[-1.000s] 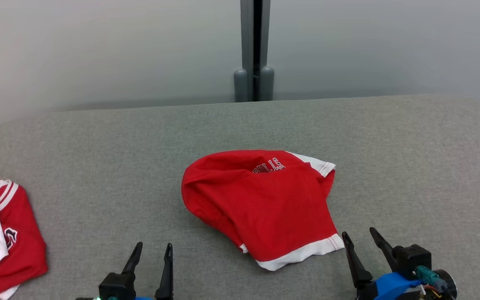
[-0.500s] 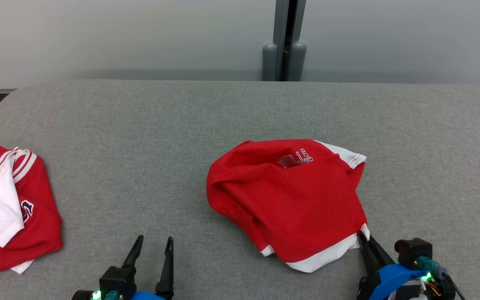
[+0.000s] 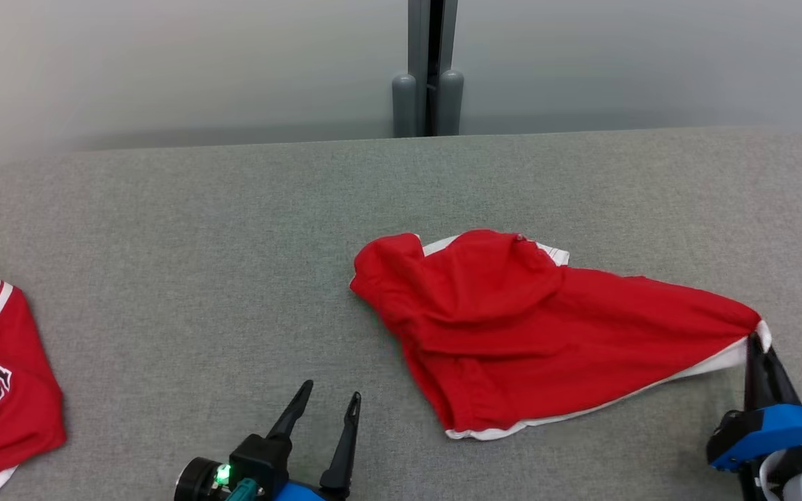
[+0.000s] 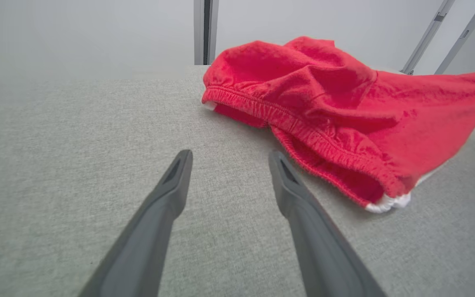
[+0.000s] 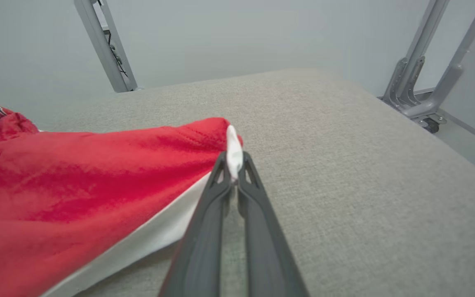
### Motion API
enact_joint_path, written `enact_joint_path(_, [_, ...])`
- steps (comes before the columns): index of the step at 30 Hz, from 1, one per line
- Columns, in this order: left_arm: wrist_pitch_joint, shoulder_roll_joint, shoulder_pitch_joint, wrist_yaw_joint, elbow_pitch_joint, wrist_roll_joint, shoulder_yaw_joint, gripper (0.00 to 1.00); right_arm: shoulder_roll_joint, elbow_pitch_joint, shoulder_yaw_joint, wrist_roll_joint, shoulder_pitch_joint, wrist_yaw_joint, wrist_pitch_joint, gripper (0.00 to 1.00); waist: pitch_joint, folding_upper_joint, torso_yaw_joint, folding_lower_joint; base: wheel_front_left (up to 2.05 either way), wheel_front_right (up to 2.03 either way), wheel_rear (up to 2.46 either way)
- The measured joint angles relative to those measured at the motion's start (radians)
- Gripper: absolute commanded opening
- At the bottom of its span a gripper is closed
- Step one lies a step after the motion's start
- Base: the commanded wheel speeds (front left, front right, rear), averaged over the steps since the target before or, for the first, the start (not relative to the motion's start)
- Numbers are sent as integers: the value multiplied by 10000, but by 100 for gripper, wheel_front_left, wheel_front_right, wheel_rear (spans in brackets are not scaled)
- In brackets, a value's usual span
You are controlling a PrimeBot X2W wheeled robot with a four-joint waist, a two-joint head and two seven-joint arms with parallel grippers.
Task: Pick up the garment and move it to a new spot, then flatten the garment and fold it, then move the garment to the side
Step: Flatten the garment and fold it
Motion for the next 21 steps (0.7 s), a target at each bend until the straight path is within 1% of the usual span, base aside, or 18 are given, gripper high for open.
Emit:
enact_joint_path(1, [0,0,-13,-4,8,-29,-136,100,-8,15,-284,-272,-13,0,0,21,10,0,-21,0,0,0,0])
enact_joint_path(2, [0,0,-27,-17,17,-54,-230,100,-12,69,-520,-495,-37,0,-2,41,18,0,-35,0,0,0,0])
enact_joint_path(3, [0,-2,-39,-17,31,-77,-320,100,-2,132,-779,-742,-60,0,0,100,26,0,-45,0,0,0,0])
enact_joint_path(6, [0,0,-67,-46,52,-165,-621,100,-6,274,-1256,-1095,-114,0,0,100,40,0,-31,0,0,0,0])
enact_joint_path(9, [0,0,-114,-67,31,-376,-1018,100,-10,276,-1099,-1081,-117,-2,0,100,51,0,0,0,0,0,0])
enact_joint_path(11, [0,27,-148,-92,65,-784,-1653,100,-6,255,-894,-895,-90,-2,0,100,51,0,0,0,0,0,0])
enact_joint_path(13, [0,54,-233,-96,123,-1313,-2556,100,-8,244,-606,-706,-27,-2,0,100,61,0,-19,0,0,0,0])
enact_joint_path(17, [0,322,-740,-100,259,-2585,-4144,100,-2,153,-69,-470,44,-2,0,100,211,0,-160,0,0,0,0])
enact_joint_path(21, [0,508,-1298,-100,631,-3427,-4903,100,0,-13,280,-362,57,0,0,100,420,0,-344,0,0,0,0])
